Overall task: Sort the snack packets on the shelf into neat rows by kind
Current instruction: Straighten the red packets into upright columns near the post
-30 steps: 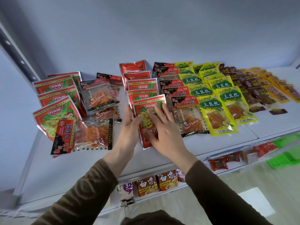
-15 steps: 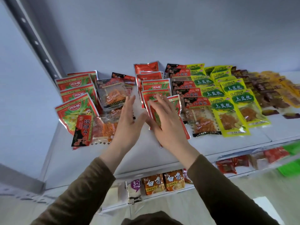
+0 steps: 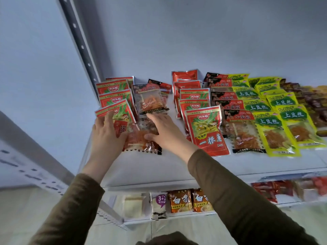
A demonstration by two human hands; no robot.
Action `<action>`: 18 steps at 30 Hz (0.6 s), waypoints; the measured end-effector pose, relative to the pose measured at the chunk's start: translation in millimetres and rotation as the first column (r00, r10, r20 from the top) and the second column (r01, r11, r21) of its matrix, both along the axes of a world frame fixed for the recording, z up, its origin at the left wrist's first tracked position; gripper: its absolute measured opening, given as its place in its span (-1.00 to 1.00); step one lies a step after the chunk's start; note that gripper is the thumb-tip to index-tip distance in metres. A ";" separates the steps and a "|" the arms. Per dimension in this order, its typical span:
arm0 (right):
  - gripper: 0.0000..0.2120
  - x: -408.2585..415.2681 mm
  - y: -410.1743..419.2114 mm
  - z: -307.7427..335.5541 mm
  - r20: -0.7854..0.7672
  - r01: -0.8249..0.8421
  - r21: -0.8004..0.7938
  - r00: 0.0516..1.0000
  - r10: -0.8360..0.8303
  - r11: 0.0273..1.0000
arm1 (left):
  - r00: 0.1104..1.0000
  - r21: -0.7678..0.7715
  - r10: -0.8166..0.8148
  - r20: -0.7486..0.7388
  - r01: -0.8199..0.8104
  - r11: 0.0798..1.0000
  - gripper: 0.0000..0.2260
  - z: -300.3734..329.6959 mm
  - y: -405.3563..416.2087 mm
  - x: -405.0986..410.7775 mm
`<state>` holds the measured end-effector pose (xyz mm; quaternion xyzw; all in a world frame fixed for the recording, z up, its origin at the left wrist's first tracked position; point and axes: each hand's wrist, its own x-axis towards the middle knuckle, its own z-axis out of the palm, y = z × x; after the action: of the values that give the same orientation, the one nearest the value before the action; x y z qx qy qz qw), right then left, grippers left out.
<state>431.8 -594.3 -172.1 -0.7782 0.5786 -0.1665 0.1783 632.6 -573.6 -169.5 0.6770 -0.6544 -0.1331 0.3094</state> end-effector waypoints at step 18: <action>-0.18 -27.4 -15.4 6.7 0.507 0.221 -0.096 0.850 -0.144 0.970 | 0.955 -0.285 -0.220 -0.201 0.158 0.945 -0.36 61.1 -68.6 -68.9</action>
<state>404.4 -609.7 -165.4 -0.6617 0.5705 -0.4204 0.2451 563.7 -642.1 -108.3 0.5430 -0.6883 -0.1508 0.4568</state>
